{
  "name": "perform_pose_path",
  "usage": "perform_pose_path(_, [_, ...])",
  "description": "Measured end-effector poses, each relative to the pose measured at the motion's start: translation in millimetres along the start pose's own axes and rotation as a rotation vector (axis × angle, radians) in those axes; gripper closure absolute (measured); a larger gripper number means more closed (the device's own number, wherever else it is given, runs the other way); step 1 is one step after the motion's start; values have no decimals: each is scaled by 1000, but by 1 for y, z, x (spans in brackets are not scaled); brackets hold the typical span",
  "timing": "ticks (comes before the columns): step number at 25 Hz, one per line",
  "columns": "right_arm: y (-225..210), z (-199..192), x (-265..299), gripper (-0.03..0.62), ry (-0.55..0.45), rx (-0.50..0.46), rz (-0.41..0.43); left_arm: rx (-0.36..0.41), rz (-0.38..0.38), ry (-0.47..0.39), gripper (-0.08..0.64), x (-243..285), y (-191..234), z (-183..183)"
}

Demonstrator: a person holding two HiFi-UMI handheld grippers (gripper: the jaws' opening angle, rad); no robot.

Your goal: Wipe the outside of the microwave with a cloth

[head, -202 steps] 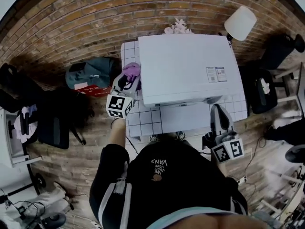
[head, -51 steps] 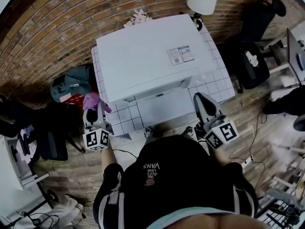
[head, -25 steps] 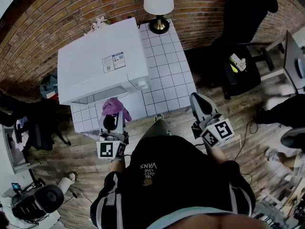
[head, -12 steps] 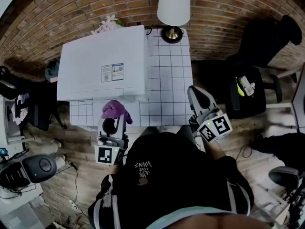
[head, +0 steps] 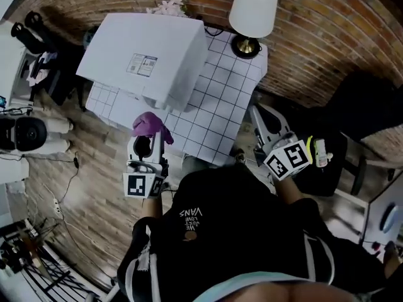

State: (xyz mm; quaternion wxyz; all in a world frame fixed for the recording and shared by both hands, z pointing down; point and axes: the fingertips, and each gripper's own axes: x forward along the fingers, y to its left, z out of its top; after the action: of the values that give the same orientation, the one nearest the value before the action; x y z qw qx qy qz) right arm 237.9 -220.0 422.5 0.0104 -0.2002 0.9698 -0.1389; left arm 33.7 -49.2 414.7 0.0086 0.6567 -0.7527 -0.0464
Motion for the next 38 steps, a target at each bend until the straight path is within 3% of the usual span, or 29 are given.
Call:
perform_pose_path(8, [-21, -6, -28, 588, 56, 7, 126, -36, 167, 24, 419, 6, -45, -39])
perform_pose_path(17, [-32, -12, -36, 588, 81, 22, 167, -123, 257, 56, 419, 43, -31, -70])
perform_pose_path(21, [-42, -10, -39, 588, 77, 26, 141, -181, 248, 82, 419, 65, -29, -81])
perform_pose_path(30, [-76, -5, -49, 588, 49, 46, 24, -313, 148, 118, 419, 135, -38, -98])
perform_pose_path(38, [-107, -7, -70, 588, 47, 66, -117, -508, 60, 114, 419, 236, -43, -108])
